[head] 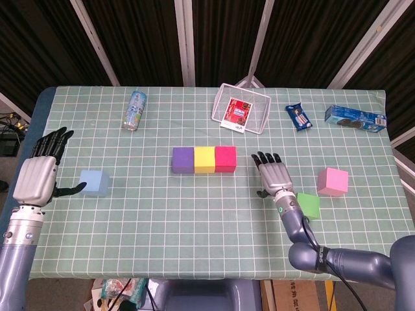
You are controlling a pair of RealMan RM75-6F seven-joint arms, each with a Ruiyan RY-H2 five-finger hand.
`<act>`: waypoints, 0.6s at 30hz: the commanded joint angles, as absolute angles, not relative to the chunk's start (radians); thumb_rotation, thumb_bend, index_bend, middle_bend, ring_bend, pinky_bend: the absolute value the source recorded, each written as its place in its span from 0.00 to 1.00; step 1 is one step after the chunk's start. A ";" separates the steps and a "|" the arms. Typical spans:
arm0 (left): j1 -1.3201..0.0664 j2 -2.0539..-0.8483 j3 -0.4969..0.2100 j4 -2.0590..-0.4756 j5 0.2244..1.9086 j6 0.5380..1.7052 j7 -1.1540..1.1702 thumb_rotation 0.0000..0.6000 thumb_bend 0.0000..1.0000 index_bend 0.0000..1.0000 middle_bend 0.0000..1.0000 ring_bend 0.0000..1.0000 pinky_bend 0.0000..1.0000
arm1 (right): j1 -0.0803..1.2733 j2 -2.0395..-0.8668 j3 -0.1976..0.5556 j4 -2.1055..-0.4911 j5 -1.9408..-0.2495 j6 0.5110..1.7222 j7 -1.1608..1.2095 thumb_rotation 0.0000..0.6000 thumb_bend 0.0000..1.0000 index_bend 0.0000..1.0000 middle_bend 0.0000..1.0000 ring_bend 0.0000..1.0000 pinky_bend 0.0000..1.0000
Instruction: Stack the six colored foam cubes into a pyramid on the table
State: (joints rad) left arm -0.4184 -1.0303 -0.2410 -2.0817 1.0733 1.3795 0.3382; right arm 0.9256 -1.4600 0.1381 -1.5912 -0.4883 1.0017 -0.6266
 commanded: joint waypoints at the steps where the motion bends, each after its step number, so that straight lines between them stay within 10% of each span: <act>1: -0.420 -1.034 -0.243 -2.084 1.075 1.384 0.343 1.00 0.05 0.00 0.00 0.00 0.02 | 0.937 -1.468 0.144 -1.578 -0.478 0.985 -0.634 1.00 0.24 0.00 0.00 0.00 0.00; 18: -0.421 -1.035 -0.247 -2.075 1.059 1.381 0.339 1.00 0.05 0.00 0.00 0.00 0.02 | 1.000 -1.547 0.179 -1.476 -0.405 0.929 -0.667 1.00 0.24 0.00 0.00 0.00 0.00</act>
